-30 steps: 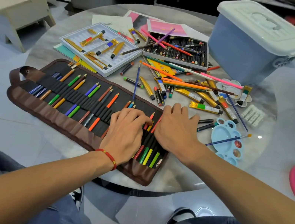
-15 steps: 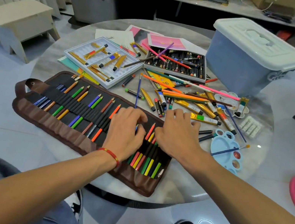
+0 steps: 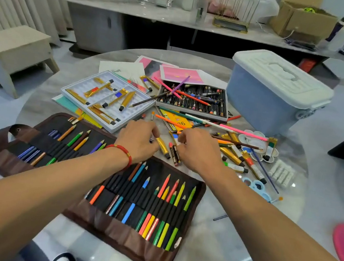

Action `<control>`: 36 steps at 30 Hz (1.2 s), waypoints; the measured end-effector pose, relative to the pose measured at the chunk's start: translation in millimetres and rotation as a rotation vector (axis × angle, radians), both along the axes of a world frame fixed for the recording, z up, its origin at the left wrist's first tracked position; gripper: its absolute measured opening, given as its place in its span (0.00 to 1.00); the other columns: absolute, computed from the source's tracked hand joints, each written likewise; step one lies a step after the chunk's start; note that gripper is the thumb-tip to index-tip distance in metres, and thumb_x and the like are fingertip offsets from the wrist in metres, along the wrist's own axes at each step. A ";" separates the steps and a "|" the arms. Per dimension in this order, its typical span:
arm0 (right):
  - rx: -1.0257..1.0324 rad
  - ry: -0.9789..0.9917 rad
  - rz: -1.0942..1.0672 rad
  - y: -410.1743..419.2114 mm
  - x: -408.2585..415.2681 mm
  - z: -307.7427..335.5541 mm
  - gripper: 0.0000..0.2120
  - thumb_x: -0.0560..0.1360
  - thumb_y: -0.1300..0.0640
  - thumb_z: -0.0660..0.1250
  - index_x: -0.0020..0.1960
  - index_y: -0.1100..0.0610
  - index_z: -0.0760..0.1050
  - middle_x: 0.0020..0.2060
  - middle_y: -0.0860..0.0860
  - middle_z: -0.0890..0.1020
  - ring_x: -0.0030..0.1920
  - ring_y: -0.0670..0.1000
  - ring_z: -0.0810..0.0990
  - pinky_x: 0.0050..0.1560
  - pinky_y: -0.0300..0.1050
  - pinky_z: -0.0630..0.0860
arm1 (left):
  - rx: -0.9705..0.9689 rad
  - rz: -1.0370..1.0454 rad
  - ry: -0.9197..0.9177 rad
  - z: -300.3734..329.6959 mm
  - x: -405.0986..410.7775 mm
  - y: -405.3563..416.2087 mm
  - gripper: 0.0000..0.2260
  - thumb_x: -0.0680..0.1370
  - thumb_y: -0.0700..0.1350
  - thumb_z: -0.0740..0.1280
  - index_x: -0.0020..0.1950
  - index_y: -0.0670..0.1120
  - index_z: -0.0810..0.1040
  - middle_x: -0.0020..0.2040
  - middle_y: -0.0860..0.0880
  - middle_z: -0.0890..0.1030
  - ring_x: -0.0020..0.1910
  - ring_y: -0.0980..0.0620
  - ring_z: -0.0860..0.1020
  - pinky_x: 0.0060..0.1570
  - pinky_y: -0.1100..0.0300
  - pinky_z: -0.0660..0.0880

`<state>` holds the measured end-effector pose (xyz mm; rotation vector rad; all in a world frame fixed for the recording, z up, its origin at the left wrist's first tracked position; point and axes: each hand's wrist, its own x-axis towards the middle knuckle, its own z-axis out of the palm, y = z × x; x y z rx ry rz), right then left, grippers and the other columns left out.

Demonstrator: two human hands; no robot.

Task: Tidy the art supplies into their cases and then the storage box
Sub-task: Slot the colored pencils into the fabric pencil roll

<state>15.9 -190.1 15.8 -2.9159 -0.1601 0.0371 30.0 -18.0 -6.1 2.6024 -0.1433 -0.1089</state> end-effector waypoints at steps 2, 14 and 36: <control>0.041 -0.012 -0.094 -20.2 21.9 -4.5 0.12 0.76 0.60 0.64 0.57 0.52 0.81 0.55 0.54 0.84 0.55 0.58 0.80 0.58 0.58 0.77 | -0.054 -0.040 -0.041 0.0 1.2 -7.5 0.06 0.71 0.45 0.67 0.47 0.53 0.76 0.45 0.49 0.78 0.51 0.44 0.76 0.52 0.45 0.77; -0.015 -0.145 0.037 -28.9 60.4 -36.3 0.07 0.80 0.58 0.66 0.55 0.51 0.81 0.48 0.53 0.85 0.53 0.59 0.80 0.53 0.54 0.75 | -0.205 0.152 -0.053 20.7 26.7 -14.1 0.13 0.73 0.36 0.65 0.54 0.47 0.76 0.44 0.48 0.77 0.48 0.46 0.78 0.47 0.52 0.77; 1.112 0.153 -0.080 -39.2 -48.5 4.3 0.07 0.75 0.62 0.74 0.50 0.65 0.82 0.38 0.64 0.84 0.33 0.50 0.80 0.35 0.41 0.79 | -0.093 -0.458 0.065 28.5 -67.1 2.7 0.07 0.81 0.49 0.67 0.51 0.50 0.84 0.41 0.53 0.84 0.42 0.56 0.80 0.44 0.64 0.74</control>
